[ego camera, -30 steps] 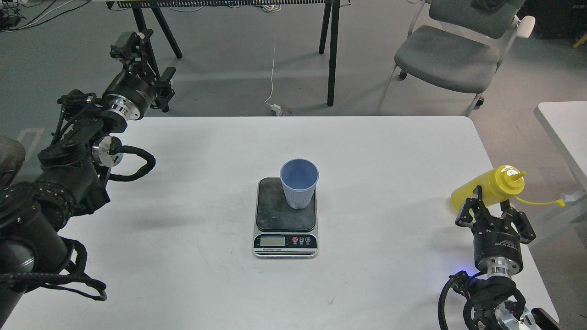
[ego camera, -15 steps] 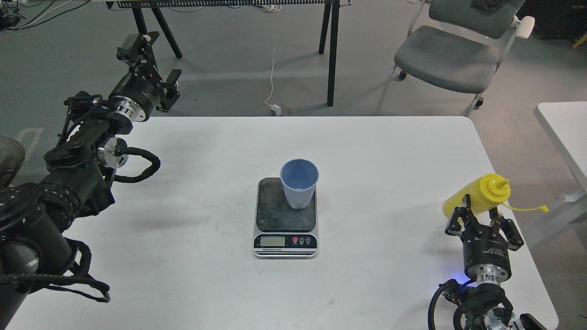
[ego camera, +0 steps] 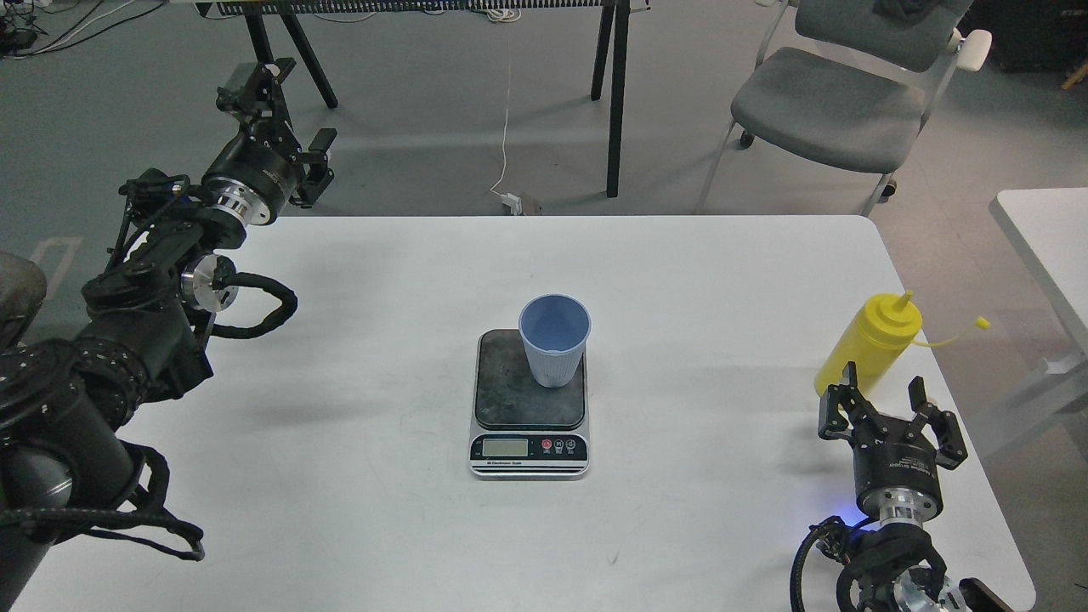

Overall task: Pour seasoning into cup on scale with both arms
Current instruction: 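Lower the yellow bottle onto the table and open the right gripper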

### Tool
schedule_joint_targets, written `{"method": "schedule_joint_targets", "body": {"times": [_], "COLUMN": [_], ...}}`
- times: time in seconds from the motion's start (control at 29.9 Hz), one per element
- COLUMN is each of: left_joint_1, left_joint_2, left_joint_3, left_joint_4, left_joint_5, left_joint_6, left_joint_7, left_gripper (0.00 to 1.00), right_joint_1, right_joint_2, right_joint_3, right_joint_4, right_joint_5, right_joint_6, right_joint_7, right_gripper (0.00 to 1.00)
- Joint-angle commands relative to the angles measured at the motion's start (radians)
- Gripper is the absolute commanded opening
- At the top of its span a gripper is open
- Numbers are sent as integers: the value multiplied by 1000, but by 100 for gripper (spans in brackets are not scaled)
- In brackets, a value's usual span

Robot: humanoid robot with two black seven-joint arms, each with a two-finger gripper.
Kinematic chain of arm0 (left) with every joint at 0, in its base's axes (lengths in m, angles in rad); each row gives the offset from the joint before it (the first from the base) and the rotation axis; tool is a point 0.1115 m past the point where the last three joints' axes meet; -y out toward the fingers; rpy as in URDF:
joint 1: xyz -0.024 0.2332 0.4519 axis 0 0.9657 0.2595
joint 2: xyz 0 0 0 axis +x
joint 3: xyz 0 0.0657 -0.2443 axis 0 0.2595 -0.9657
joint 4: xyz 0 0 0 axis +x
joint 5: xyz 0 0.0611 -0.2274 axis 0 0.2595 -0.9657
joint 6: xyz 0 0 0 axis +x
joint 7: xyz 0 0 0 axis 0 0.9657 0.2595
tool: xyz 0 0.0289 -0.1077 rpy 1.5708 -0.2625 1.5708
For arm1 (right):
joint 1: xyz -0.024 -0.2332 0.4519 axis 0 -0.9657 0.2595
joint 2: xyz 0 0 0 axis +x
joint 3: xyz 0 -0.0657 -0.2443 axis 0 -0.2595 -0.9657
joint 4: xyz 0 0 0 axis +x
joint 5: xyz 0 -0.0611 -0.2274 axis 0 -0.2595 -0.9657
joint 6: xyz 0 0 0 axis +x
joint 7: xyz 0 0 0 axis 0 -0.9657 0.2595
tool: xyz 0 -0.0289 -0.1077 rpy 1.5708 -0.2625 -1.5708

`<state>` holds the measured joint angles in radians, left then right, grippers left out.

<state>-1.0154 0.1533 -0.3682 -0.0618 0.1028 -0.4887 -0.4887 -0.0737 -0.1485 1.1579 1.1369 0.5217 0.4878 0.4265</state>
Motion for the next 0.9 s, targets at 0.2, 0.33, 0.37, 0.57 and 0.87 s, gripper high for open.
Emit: {"method": "schedule_joint_targets", "body": {"times": [0.2, 0.33, 0.37, 0.57, 0.87], "left_joint_1": [1, 1, 0, 0, 4], "left_joint_2": [2, 2, 2, 3, 8], "left_joint_3": [0, 0, 0, -2, -2], "left_joint_4": [0, 0, 0, -1, 0], "left_joint_5": [0, 0, 0, -2, -5], "left_joint_6": [0, 0, 0, 0, 0], "left_joint_7": [0, 0, 0, 0, 0], "left_gripper": [99, 99, 99, 99, 99], "right_joint_1": [-1, -11, -14, -70, -87], "right_joint_2": [-5, -22, -43, -199, -526], "right_joint_3": [-21, -33, -41, -90, -99], "right_joint_4": [3, 21, 36, 92, 38], "right_joint_5": [-14, -37, -43, -54, -133], "right_joint_6": [1, 1, 1, 1, 1], "right_joint_7": [-2, -8, -8, -8, -11], "right_gripper": [99, 99, 99, 99, 99]}}
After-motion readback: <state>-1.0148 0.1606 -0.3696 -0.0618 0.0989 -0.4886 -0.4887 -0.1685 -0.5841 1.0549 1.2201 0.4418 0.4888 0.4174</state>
